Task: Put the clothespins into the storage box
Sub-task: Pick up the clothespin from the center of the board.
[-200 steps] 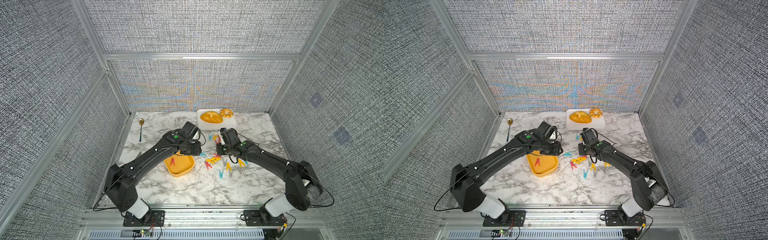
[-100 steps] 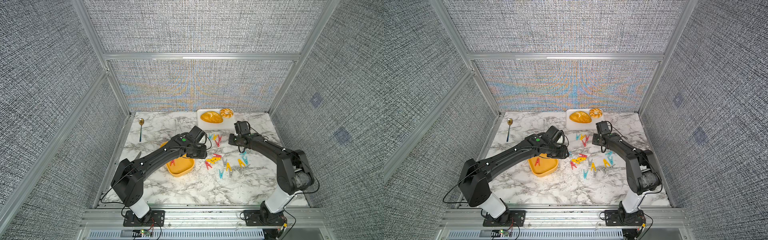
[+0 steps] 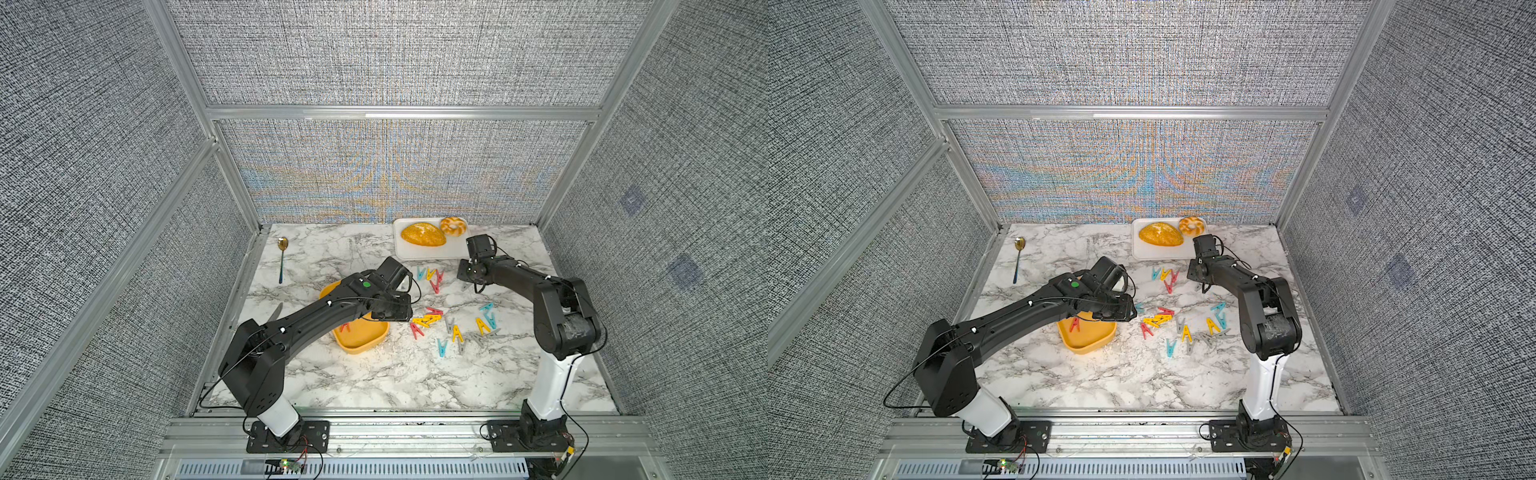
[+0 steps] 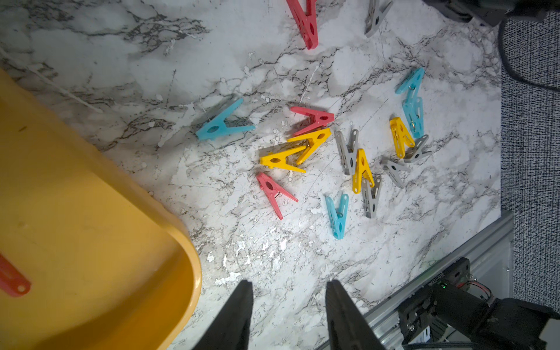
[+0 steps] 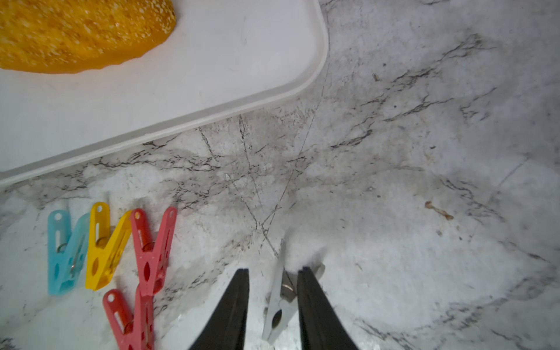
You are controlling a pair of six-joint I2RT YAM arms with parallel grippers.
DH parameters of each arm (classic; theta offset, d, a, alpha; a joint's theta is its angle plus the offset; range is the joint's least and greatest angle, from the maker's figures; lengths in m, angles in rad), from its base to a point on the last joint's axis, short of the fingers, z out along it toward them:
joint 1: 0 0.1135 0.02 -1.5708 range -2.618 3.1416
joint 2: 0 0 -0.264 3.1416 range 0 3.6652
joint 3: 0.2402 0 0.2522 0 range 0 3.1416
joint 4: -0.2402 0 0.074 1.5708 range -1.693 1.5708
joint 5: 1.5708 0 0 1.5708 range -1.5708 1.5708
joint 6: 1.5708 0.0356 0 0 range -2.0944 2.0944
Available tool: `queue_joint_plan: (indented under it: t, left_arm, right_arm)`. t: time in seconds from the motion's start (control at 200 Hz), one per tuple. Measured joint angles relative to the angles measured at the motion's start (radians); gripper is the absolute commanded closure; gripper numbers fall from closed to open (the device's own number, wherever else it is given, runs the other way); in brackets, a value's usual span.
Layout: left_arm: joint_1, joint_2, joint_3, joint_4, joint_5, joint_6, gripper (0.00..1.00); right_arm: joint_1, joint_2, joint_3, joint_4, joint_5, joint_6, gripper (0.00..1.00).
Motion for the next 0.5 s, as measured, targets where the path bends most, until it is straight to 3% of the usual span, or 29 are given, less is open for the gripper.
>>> queue_joint_plan:
  t: [0.5]
  left_arm:
    - [0.000,0.004,-0.024,0.010,0.000,-0.006,0.55]
  right_arm:
    - [-0.005,0.062,-0.020,0.024,0.007,0.000,0.73]
